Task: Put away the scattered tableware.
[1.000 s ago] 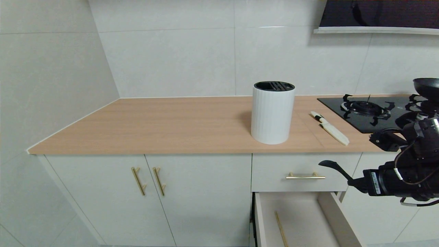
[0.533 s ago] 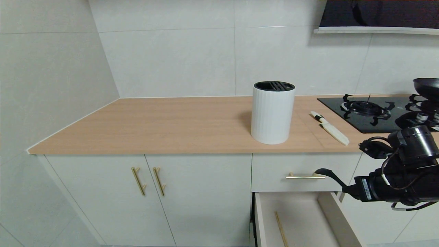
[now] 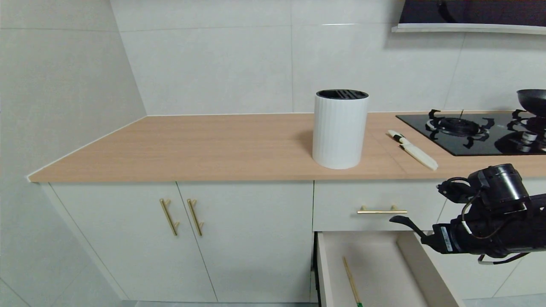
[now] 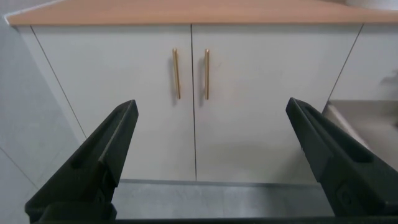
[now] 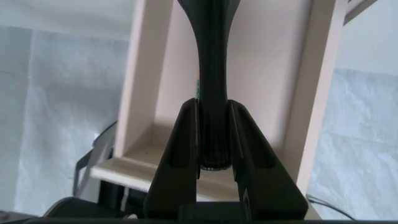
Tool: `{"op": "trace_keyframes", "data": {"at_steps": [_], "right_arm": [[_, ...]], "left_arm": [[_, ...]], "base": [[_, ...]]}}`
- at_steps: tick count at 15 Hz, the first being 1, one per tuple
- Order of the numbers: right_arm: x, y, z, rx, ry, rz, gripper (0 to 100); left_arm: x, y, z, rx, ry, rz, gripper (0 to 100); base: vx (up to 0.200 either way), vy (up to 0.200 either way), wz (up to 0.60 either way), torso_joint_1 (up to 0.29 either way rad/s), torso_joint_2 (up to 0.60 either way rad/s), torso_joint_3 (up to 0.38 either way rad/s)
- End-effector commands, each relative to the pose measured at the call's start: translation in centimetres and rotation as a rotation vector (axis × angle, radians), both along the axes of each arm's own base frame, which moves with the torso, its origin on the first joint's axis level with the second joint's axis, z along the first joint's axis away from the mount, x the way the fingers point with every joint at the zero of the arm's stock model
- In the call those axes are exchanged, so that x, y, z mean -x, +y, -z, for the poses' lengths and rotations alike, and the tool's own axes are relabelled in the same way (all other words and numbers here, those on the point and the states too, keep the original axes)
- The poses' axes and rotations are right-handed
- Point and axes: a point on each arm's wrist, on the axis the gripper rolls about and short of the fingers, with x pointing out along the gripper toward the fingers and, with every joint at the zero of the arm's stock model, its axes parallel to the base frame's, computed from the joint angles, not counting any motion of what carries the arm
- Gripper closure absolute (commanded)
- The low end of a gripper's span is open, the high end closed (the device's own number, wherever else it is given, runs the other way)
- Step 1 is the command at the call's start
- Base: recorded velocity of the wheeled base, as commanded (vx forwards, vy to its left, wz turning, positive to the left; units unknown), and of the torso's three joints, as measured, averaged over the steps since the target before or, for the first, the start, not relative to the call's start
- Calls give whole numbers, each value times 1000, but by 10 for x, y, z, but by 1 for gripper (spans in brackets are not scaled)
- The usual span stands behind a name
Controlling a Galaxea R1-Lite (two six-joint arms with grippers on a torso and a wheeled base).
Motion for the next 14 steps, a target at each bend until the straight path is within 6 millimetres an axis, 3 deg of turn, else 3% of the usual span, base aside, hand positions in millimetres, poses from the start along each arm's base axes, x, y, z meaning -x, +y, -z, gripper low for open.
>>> {"op": "trace_keyframes", "data": {"at_steps": [1, 14], "right_arm": [[-2, 0, 4, 2, 16, -1, 100], [-3, 2, 10, 5, 36, -6, 100]], "left_arm": [[0, 0, 0, 0, 0, -1, 0], [0, 0, 0, 0, 0, -1, 0]], "base": [[0, 0, 0, -183, 481, 286], [0, 0, 0, -142, 449, 302]]}}
